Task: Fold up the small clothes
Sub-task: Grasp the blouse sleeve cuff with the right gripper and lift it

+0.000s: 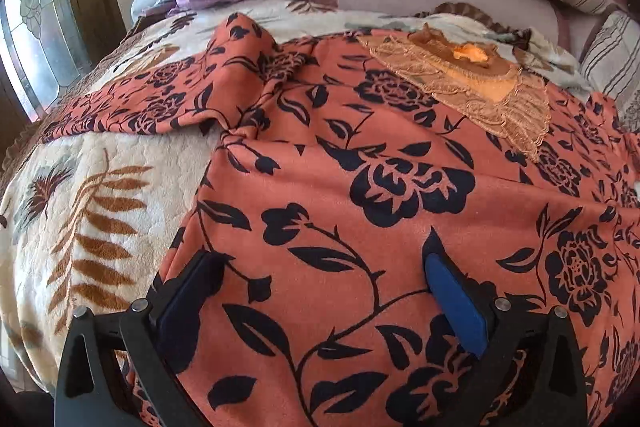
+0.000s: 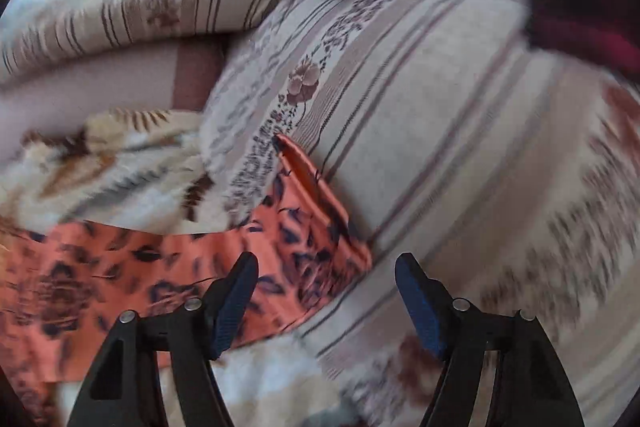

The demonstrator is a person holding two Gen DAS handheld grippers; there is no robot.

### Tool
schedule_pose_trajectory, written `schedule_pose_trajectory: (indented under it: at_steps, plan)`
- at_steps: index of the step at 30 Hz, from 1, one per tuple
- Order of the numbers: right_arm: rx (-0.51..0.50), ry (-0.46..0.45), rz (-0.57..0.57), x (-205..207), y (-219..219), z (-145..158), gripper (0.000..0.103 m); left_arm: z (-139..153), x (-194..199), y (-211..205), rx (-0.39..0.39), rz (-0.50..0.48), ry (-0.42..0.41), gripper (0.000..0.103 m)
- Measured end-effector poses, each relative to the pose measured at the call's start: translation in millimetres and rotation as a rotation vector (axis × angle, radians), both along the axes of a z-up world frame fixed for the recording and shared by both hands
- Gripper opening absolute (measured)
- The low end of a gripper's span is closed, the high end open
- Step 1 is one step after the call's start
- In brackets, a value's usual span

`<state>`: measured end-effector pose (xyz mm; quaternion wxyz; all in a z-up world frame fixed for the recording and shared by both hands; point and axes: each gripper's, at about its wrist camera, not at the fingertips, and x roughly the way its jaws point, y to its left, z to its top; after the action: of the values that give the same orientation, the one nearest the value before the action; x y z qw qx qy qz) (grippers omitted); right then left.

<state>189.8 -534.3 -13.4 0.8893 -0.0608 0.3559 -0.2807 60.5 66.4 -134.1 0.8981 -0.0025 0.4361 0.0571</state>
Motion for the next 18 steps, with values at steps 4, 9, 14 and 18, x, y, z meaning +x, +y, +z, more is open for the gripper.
schedule_pose_trajectory:
  at_steps: [4, 9, 14, 18]
  plan:
    - [-0.080, 0.218, -0.043, 47, -14, -35, 0.054, 0, -2, -1, -0.004, -0.001, -0.007, 0.103]
    - [0.184, 0.222, 0.016, 56, -2, 0, 0.008, -4, 0, 2, -0.029, -0.014, -0.017, 0.103]
    - [0.426, 0.062, 0.232, 47, 84, 106, 0.008, -1, 4, 4, -0.049, -0.027, -0.004, 0.103]
    - [0.570, -0.052, 0.472, 37, 201, 185, 0.008, 4, 3, 13, -0.111, -0.054, 0.008, 0.103]
